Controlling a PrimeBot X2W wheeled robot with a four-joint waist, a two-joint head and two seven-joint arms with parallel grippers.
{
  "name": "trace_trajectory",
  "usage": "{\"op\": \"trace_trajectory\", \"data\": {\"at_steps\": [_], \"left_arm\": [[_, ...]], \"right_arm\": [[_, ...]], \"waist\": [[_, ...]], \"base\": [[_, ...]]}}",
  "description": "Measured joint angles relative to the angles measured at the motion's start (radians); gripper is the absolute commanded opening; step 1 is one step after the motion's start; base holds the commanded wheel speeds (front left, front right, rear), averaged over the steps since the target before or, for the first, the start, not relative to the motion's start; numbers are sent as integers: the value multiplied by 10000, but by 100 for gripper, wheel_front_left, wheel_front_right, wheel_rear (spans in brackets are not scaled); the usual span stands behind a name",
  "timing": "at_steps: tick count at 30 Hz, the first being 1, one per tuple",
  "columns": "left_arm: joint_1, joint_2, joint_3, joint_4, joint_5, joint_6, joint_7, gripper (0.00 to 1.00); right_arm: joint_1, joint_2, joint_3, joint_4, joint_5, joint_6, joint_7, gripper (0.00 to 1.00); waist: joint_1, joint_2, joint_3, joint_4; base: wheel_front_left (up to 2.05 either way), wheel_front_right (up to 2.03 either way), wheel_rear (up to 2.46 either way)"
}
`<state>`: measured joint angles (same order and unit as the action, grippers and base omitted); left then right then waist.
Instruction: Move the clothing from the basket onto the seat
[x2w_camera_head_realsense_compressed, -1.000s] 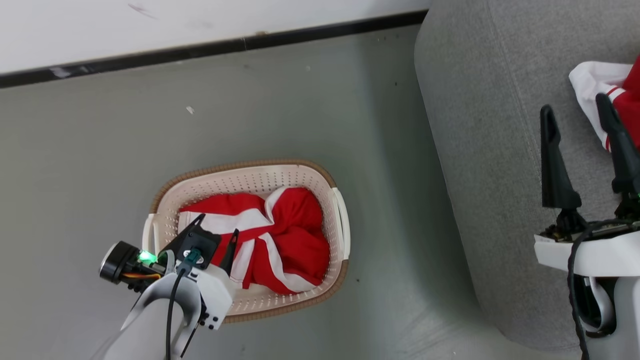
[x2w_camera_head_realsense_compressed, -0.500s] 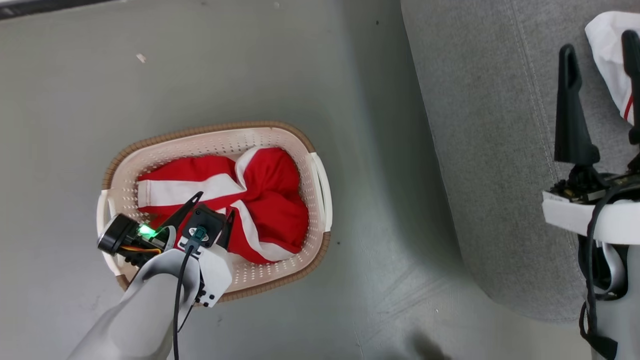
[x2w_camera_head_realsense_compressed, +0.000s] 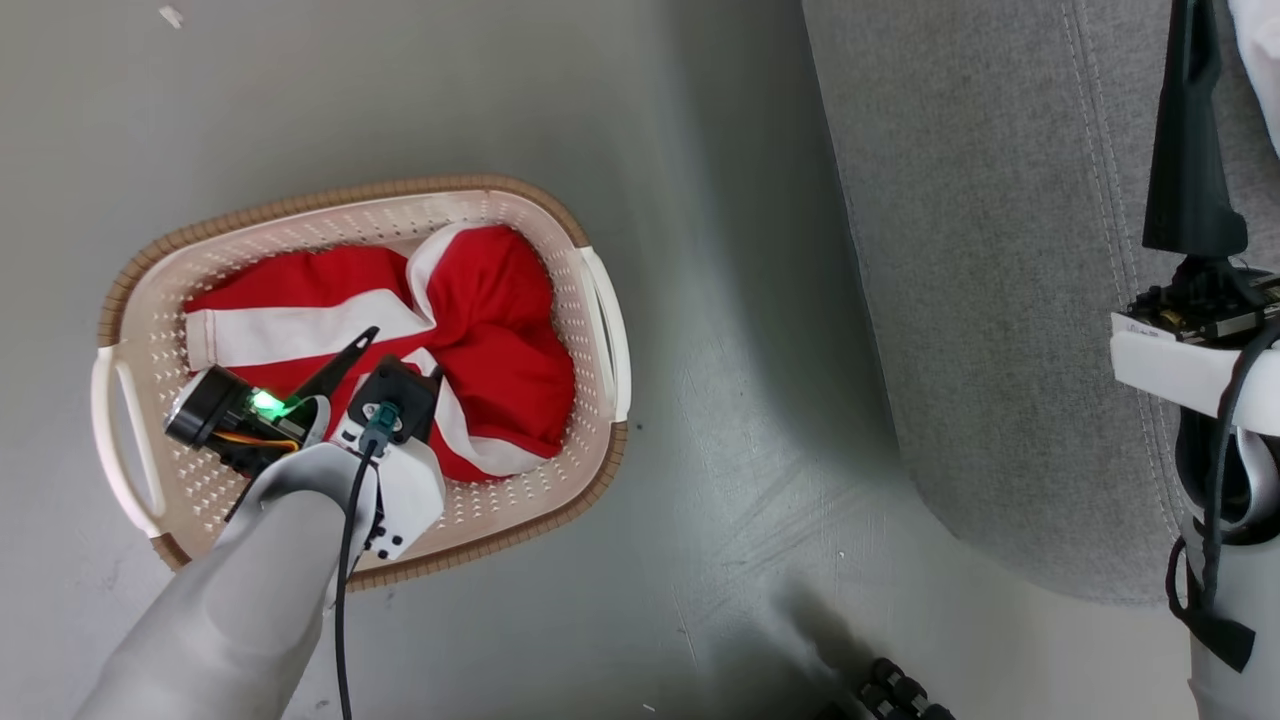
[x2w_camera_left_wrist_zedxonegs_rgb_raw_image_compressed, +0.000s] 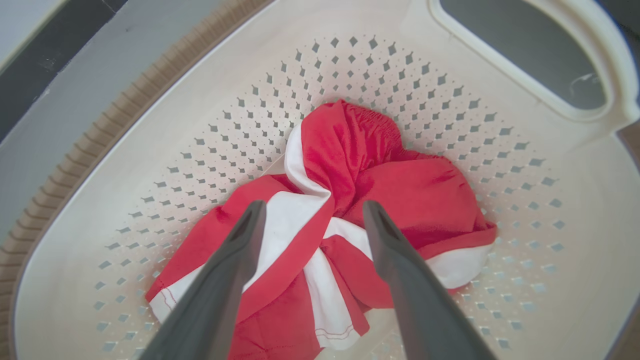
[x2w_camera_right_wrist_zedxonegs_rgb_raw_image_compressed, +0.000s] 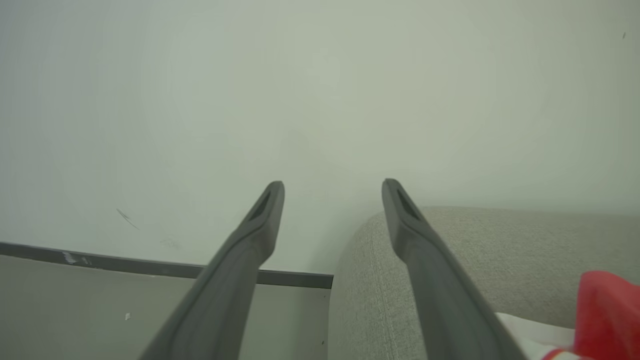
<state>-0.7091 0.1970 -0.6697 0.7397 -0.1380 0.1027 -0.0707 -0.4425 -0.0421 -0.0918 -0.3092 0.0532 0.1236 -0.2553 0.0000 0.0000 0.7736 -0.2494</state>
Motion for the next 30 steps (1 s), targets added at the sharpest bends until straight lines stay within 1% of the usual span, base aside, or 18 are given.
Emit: {"op": "trace_trajectory", "data": {"at_steps": [13,19,30], "left_arm": [[-794,119,-119,742,265,0,-161,100],[-1160,307,-125,1164,357,8,-184,100],[-1666,662,284,1962,435,543,-86,100]], "right_arm": [[-672,2,73,4,353,0,0,100],[-1006,2,77,0,541,0,0,100],[-1271,2,48,4,614,0,0,100]], "waist": [[0,0,1046,-400],[0,0,1416,-598],[0,0,1949,-928]], "base": [[0,0,0],[0,0,0],[0,0,0]]}}
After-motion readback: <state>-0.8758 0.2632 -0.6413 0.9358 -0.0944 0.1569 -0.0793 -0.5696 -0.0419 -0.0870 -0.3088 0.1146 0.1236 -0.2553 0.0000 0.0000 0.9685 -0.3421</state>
